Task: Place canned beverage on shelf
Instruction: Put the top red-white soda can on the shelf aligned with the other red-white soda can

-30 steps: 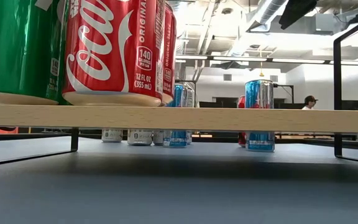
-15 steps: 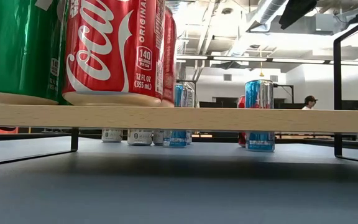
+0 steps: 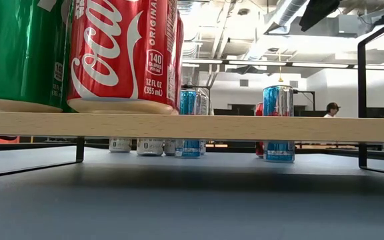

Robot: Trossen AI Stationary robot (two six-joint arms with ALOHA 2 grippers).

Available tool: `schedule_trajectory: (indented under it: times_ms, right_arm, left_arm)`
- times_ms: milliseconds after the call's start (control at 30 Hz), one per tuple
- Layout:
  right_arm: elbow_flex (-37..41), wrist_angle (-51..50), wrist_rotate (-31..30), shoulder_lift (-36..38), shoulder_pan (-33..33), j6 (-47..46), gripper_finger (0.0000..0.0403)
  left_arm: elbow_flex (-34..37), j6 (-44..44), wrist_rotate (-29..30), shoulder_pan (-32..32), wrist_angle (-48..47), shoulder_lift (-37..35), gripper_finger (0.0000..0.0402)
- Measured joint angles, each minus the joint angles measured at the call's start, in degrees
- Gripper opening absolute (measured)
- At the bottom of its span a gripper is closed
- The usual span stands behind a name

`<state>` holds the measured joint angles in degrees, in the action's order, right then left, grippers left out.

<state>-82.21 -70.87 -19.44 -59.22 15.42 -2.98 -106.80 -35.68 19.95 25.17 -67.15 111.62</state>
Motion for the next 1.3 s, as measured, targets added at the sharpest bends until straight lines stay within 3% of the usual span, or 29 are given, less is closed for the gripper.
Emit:
schedule_trajectory:
  times_ms: [300, 767, 933, 1100, 1300]
  right_arm:
    - [0.0, 0.07, 0.0, -0.01, 0.0, 0.0, 0.0256]
    - [0.0, 0.51, 0.02, -0.02, 0.0, 0.33, 0.0256]
    - [0.0, 3.37, 7.04, -0.02, -0.93, 0.43, 0.0256]
    - [-0.02, 7.8, 13.01, -1.3, -6.3, -0.44, 0.0256]
    - [0.0, 15.07, 13.36, -8.68, -16.28, 3.4, 0.0256]
  left_arm:
    - [-0.01, 0.61, -0.47, -0.02, 0.37, -0.66, 0.0327]
    - [-0.2, 3.65, 2.32, -0.92, 0.44, -2.32, 0.0332]
    - [-0.26, 4.05, 3.84, -1.66, -0.02, -5.01, 0.0332]
    - [-0.27, 4.05, 3.81, -1.36, 0.95, -7.34, 0.0332]
    - [-0.28, -0.66, 6.57, -0.3, 1.72, -11.24, 0.0332]
